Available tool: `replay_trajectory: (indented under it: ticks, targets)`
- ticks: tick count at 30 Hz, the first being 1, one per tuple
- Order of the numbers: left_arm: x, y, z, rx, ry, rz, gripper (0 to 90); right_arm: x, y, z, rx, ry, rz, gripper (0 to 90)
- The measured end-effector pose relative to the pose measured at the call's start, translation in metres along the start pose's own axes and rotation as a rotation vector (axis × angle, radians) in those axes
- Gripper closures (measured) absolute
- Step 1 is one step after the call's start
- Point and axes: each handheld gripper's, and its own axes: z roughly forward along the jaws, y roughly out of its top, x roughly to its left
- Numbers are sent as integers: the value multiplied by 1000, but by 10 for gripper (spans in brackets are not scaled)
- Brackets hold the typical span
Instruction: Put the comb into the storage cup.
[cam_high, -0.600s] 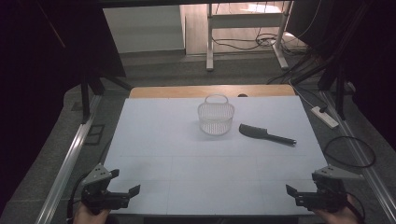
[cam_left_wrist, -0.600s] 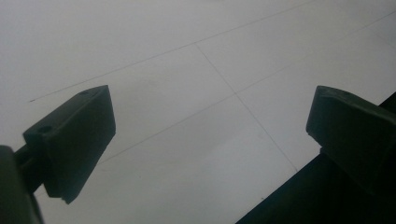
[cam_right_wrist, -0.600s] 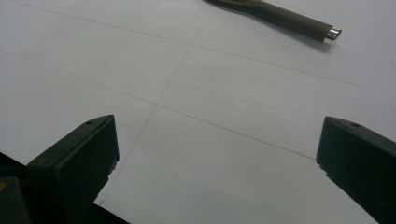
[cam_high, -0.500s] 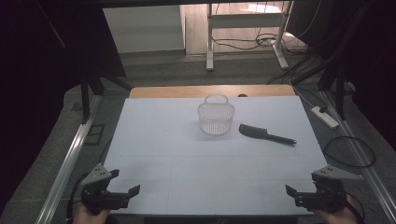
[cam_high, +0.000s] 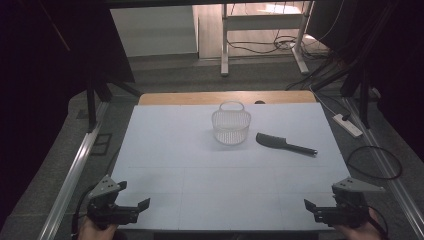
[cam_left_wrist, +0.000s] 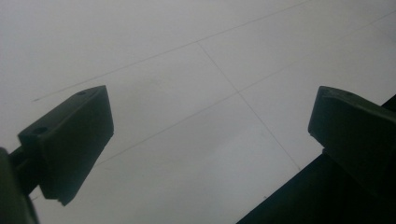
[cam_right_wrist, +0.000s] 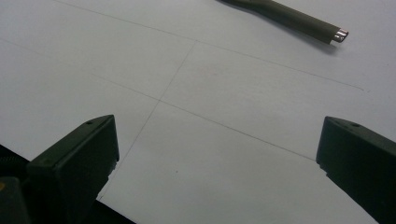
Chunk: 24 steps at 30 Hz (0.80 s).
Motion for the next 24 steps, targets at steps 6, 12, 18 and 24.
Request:
replay_trajectory:
  ticks: [6,12,18,24]
  targets:
    - [0,0,1,0,21,19,5,0,0,0,0,1,1,0]
    - [1,0,2,8,15,7,9,0,1,1,7,6,-7,0]
    - [2,0,3,12,1,3,20,2,2,1,0,15,-27,0]
    - [2,0,3,13,-4,7,23,1,9,1,-10,16,-46,0]
